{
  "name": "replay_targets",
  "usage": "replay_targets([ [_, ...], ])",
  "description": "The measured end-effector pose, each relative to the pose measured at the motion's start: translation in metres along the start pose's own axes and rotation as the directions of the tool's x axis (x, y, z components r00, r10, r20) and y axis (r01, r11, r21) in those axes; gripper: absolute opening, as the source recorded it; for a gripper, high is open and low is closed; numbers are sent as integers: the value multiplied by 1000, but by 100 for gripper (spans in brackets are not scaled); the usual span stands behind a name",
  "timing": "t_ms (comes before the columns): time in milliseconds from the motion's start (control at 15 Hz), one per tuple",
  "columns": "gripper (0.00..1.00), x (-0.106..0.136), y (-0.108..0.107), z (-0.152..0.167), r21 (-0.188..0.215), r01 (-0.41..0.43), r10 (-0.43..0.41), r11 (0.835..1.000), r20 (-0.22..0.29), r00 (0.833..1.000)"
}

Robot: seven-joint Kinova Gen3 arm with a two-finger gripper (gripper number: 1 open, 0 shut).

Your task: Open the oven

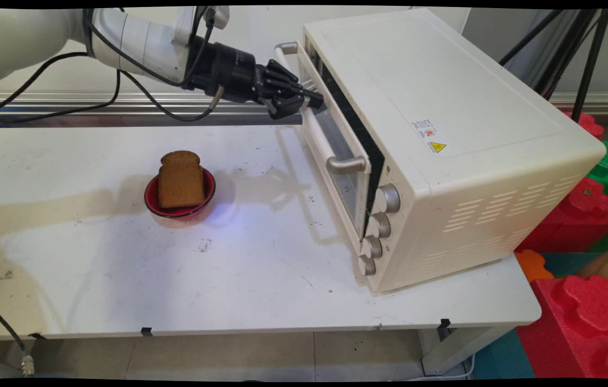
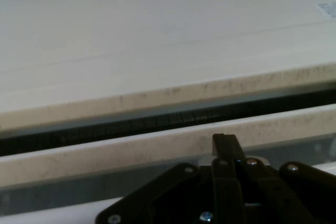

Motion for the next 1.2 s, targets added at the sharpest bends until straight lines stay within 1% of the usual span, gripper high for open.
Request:
replay_targets([
  [733, 0, -14, 3, -20, -21, -51, 52, 998, 35, 998],
  [1200, 0, -36, 6, -36, -38, -79, 82, 996, 82, 993],
])
